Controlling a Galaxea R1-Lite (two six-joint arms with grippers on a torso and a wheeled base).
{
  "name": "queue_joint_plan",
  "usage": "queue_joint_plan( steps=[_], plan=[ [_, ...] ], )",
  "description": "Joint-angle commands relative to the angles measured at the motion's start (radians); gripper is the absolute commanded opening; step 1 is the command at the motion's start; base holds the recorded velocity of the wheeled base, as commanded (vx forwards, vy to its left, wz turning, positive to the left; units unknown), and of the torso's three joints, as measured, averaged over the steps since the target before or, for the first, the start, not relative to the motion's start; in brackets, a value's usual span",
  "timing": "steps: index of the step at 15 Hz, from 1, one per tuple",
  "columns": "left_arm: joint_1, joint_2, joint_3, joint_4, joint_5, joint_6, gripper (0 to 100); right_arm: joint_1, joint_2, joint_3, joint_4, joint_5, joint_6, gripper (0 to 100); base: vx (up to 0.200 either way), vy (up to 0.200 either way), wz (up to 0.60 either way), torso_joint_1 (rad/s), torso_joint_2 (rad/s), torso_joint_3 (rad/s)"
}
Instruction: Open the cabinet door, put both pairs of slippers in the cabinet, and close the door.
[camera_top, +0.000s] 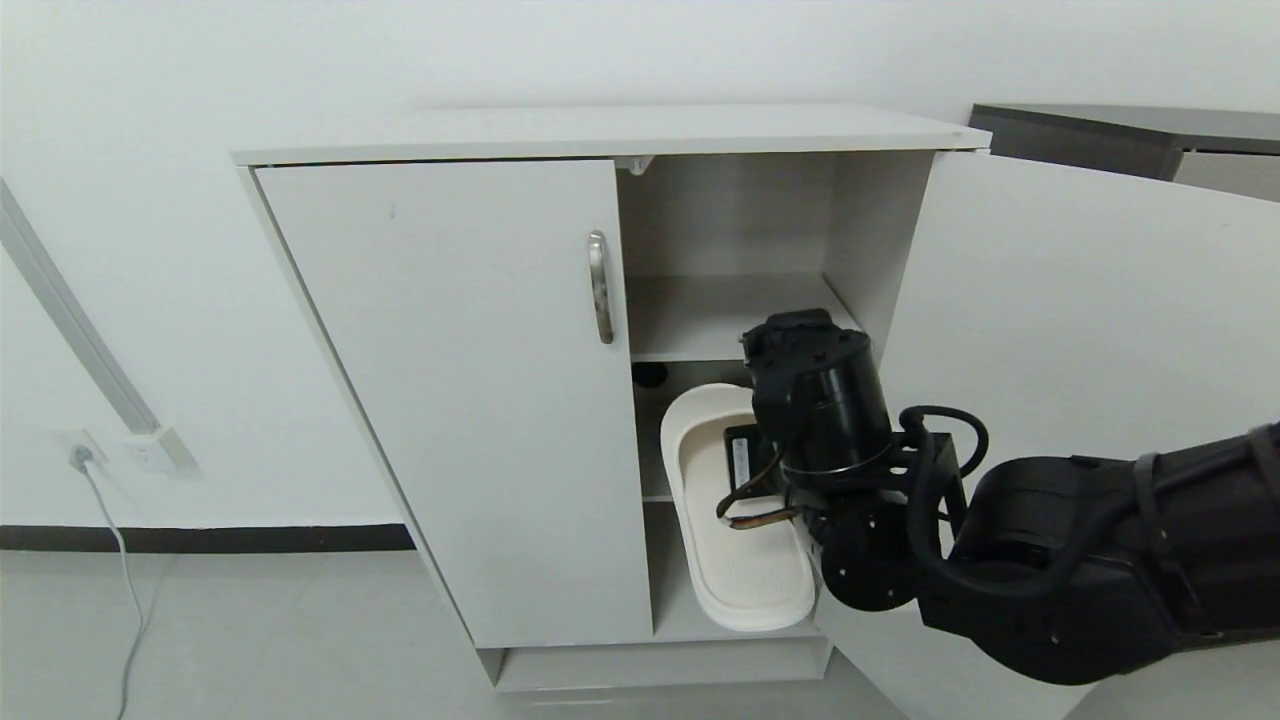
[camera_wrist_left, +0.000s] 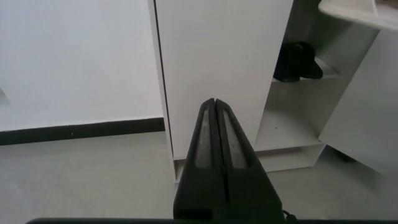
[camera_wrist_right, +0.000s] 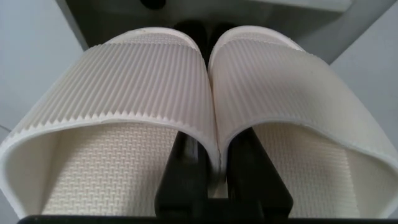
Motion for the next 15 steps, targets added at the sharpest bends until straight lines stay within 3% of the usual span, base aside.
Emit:
queue_joint_plan(
  steps=[1,15],
  plan=[
    [0.000,0.001,0.001,0.000,0.000,0.000,0,0.000,-0.029,-0.039,0.003,-0.001,0.000,0,0.000,0.000,0.00,0.000,0.00,0.000],
    [0.000,0.001,0.001,0.000,0.002,0.002,0,-0.029,-0.022,-0.043,-0.001,0.003,0.008,0,0.000,0.000,0.00,0.000,0.00,0.000]
  ],
)
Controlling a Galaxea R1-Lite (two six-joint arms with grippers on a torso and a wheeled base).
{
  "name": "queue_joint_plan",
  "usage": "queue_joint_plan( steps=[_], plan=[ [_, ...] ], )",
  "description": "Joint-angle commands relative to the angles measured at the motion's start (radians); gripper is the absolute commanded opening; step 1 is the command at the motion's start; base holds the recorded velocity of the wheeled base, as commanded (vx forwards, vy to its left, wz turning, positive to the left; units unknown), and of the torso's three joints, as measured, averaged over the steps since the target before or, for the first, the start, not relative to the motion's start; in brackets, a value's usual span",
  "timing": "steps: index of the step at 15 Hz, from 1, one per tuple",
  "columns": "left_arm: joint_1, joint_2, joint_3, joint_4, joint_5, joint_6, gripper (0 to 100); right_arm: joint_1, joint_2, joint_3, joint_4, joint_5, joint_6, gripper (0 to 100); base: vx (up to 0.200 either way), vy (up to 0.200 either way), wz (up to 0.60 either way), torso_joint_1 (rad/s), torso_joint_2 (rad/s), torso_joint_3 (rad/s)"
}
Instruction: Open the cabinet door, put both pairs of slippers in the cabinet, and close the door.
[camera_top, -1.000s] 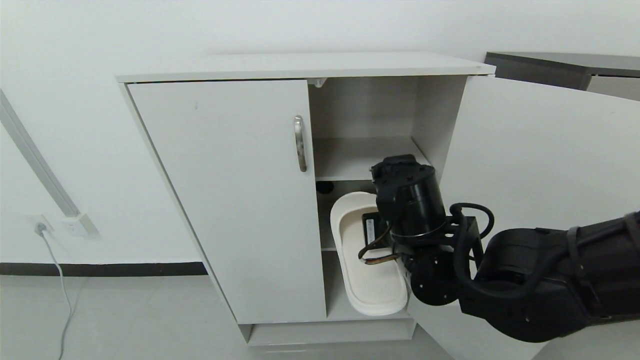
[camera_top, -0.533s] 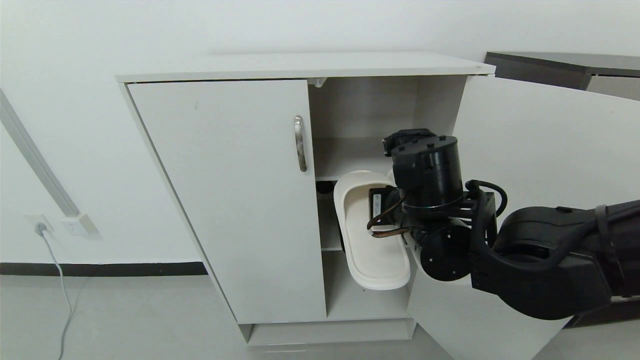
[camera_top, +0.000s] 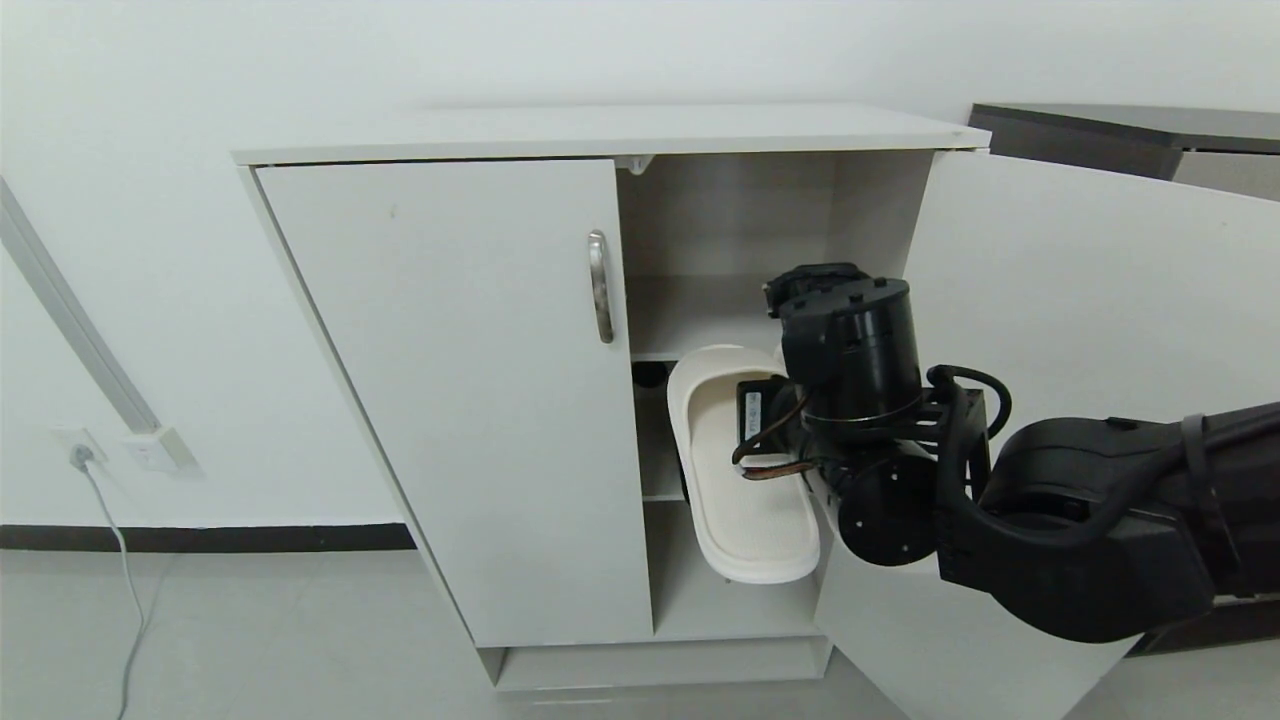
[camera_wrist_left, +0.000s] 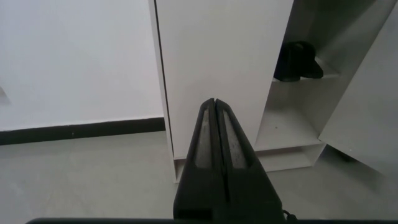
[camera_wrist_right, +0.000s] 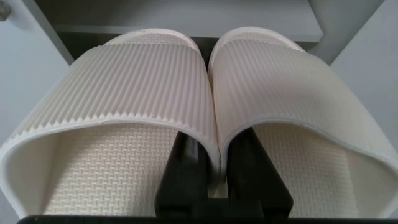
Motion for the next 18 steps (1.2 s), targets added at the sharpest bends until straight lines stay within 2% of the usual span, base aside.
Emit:
queue_joint_plan(
  steps=[1,11,15,18],
  plan=[
    [0.000,0.001,0.000,0.000,-0.001,0.000,0,0.000,0.004,0.004,-0.001,0.000,0.000,0,0.200,0.000,0.00,0.002,0.00,0.002],
    [0.000,0.001,0.000,0.000,-0.001,0.000,0,0.000,0.012,0.007,-0.002,0.000,0.000,0,0.200,0.000,0.00,0.001,0.00,0.002],
    [0.000,0.001,0.000,0.000,0.001,-0.002,0,-0.002,0.047,-0.005,-0.013,0.001,-0.003,0,0.000,0.000,0.00,0.000,0.00,0.000],
    [0.000,0.001,0.000,0.000,0.001,-0.003,0,-0.038,0.104,-0.073,-0.010,0.008,-0.005,0,0.000,0.000,0.00,0.000,0.00,0.000]
  ],
)
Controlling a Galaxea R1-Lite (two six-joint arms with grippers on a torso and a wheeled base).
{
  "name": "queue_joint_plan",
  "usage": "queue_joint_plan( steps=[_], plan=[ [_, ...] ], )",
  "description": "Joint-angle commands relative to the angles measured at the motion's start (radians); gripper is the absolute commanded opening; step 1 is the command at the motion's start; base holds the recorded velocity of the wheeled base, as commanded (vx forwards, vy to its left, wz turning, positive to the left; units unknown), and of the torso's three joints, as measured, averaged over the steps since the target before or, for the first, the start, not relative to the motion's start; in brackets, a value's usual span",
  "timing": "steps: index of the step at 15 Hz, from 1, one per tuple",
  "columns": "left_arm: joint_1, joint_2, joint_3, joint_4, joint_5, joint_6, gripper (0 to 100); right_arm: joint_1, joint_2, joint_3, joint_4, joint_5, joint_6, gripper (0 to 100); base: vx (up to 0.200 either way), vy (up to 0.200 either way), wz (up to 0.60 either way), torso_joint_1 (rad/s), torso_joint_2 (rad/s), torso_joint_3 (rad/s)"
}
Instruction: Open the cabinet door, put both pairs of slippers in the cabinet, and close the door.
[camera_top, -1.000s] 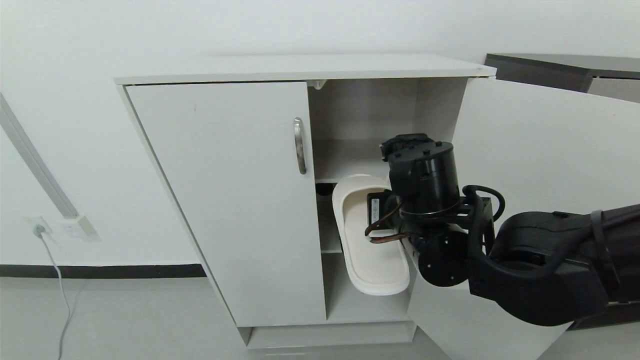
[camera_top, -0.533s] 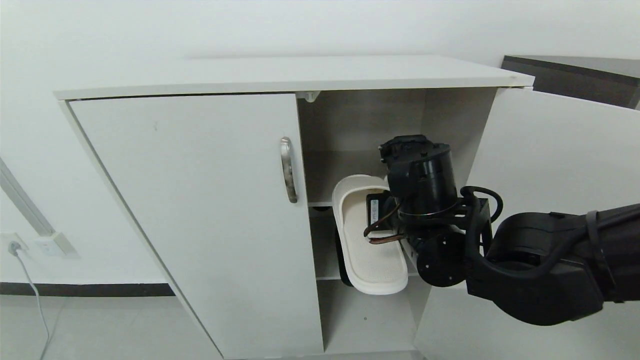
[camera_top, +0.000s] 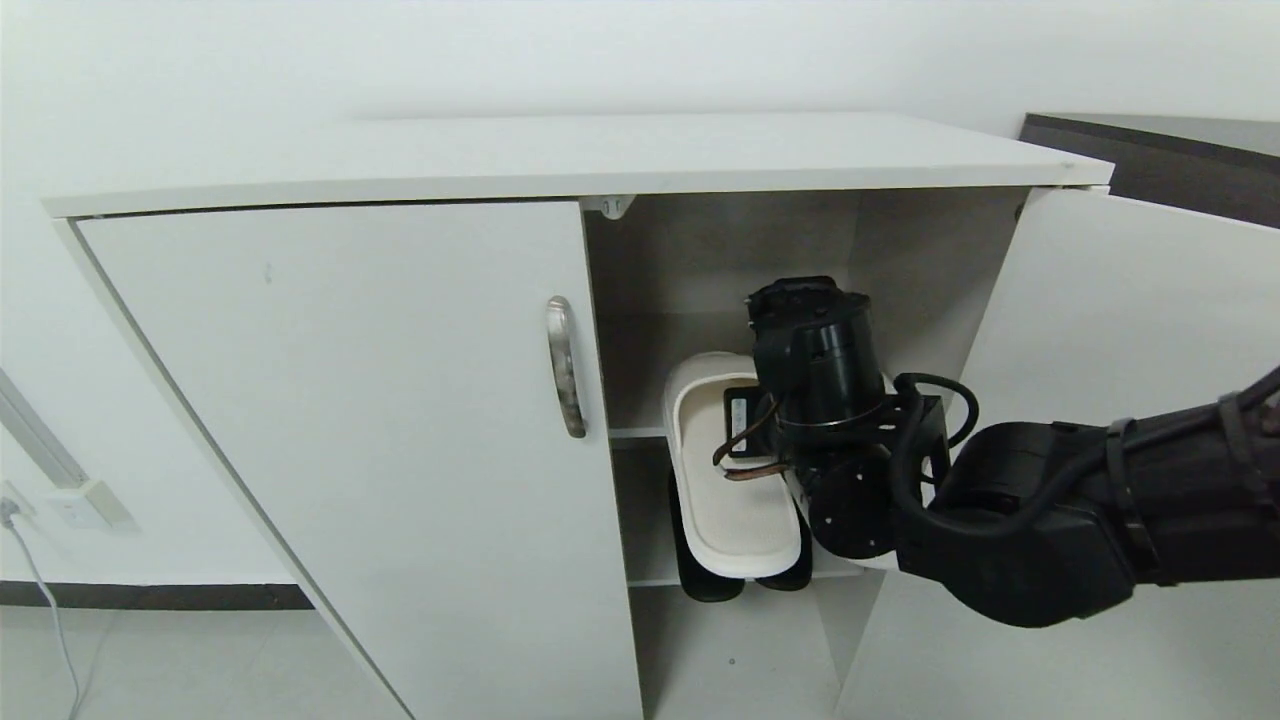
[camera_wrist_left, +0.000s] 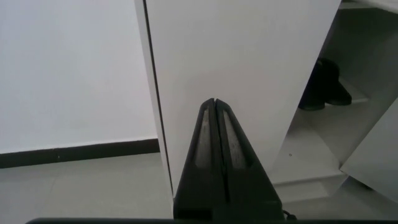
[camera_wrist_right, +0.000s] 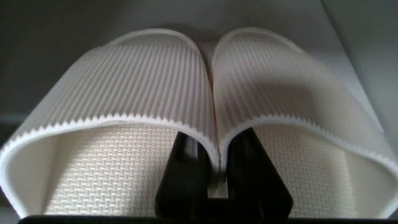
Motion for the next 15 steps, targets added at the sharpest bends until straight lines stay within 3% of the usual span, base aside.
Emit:
queue_joint_plan(
  steps=[1,15],
  plan=[
    [0.000,0.001,0.000,0.000,0.000,0.001,0,-0.027,0.059,-0.053,0.004,0.004,-0.003,0,0.000,0.000,0.00,0.000,0.00,0.000],
    [0.000,0.001,0.000,0.000,0.002,-0.002,0,-0.119,0.206,-0.427,0.188,0.070,-0.049,0,0.000,0.000,0.00,0.000,0.00,0.000]
  ],
)
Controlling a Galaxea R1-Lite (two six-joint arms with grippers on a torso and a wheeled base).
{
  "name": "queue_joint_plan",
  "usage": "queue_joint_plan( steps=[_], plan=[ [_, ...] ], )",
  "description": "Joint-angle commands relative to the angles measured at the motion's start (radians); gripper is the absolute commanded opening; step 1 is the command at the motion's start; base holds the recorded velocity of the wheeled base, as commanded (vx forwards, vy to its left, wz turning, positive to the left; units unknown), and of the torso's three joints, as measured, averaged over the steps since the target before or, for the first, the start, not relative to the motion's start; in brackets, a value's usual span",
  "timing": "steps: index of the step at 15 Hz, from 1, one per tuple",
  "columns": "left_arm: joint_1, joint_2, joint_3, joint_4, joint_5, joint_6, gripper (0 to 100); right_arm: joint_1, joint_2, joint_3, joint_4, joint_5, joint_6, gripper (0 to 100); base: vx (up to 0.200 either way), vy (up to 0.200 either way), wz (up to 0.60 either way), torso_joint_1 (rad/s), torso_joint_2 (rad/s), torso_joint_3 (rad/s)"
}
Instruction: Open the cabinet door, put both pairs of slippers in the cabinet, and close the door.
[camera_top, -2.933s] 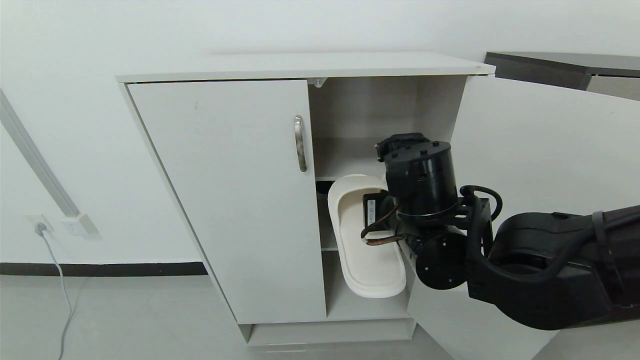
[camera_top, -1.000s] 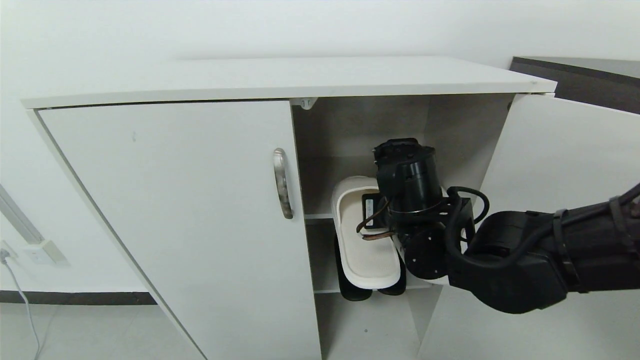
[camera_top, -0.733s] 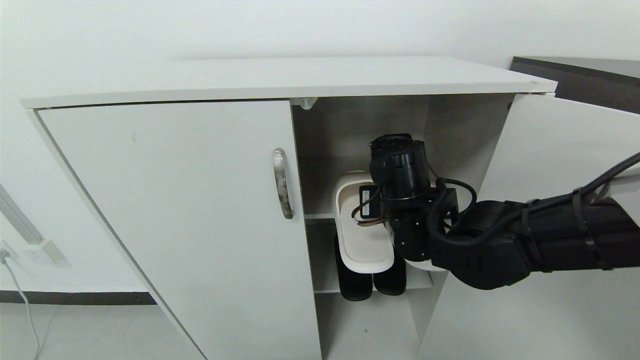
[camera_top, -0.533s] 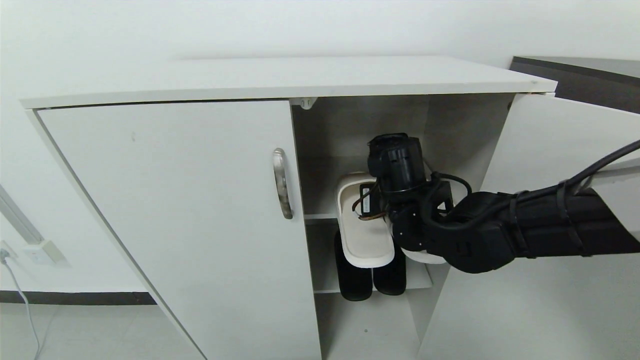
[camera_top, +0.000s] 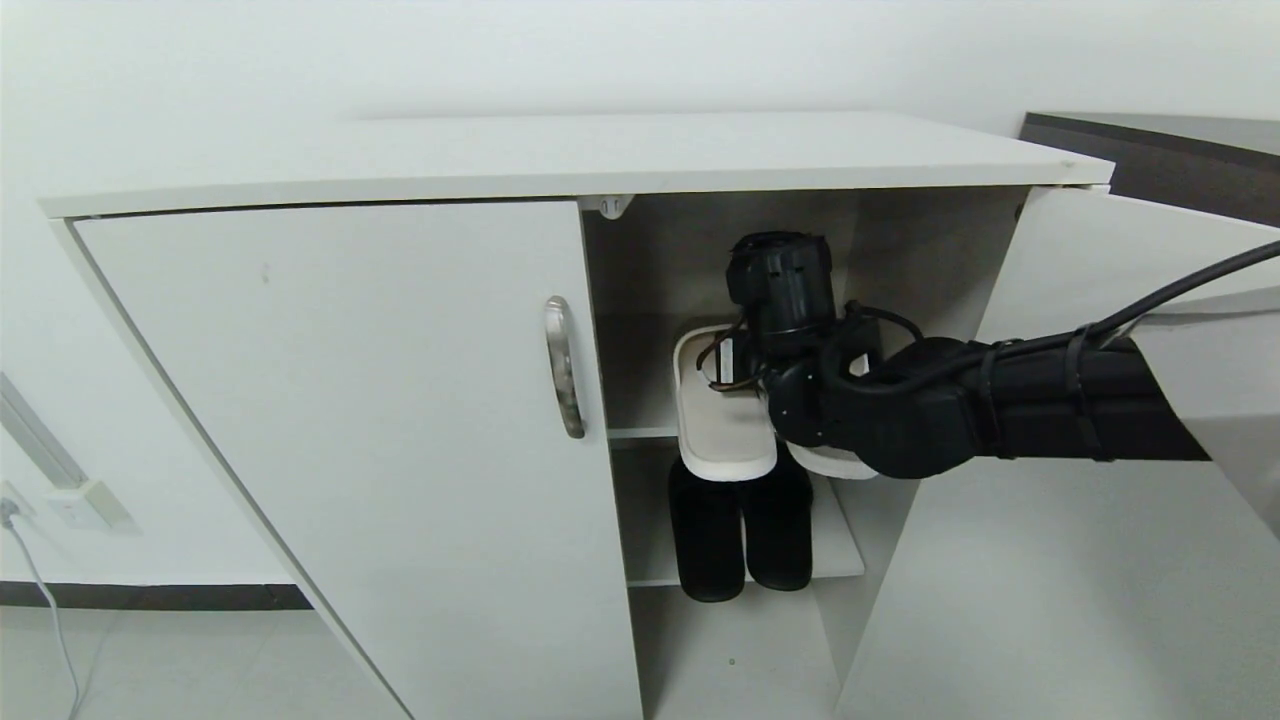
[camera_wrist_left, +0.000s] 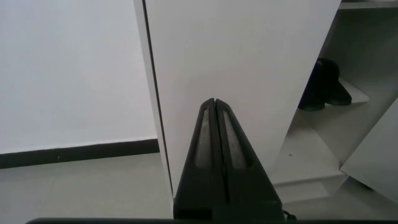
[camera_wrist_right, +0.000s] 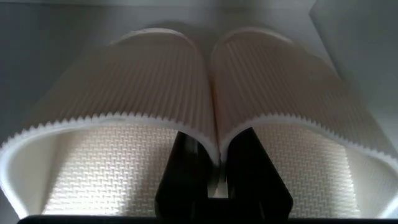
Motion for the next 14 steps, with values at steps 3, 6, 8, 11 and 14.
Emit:
queue_joint_plan(
  steps=[3,6,8,11,14],
  plan=[
    [0.000,0.001,0.000,0.000,0.000,-0.001,0,-0.025,0.051,-0.095,0.003,0.025,-0.038,0,0.000,0.000,0.00,0.000,0.00,0.000],
    [0.000,0.001,0.000,0.000,0.000,-0.003,0,-0.030,0.057,-0.115,0.039,0.051,-0.038,0,0.000,0.000,0.00,0.000,0.00,0.000],
    [0.000,0.001,0.000,0.000,0.000,-0.003,0,-0.030,0.057,-0.121,0.041,0.061,-0.038,0,0.000,0.000,0.00,0.000,0.00,0.000],
    [0.000,0.001,0.000,0.000,0.000,-0.001,0,-0.031,0.071,-0.123,0.042,0.062,-0.037,0,0.000,0.000,0.00,0.000,0.00,0.000],
    [0.000,0.001,0.000,0.000,0.000,-0.001,0,-0.034,0.080,-0.124,0.042,0.062,-0.037,0,0.000,0.000,0.00,0.000,0.00,0.000]
  ],
)
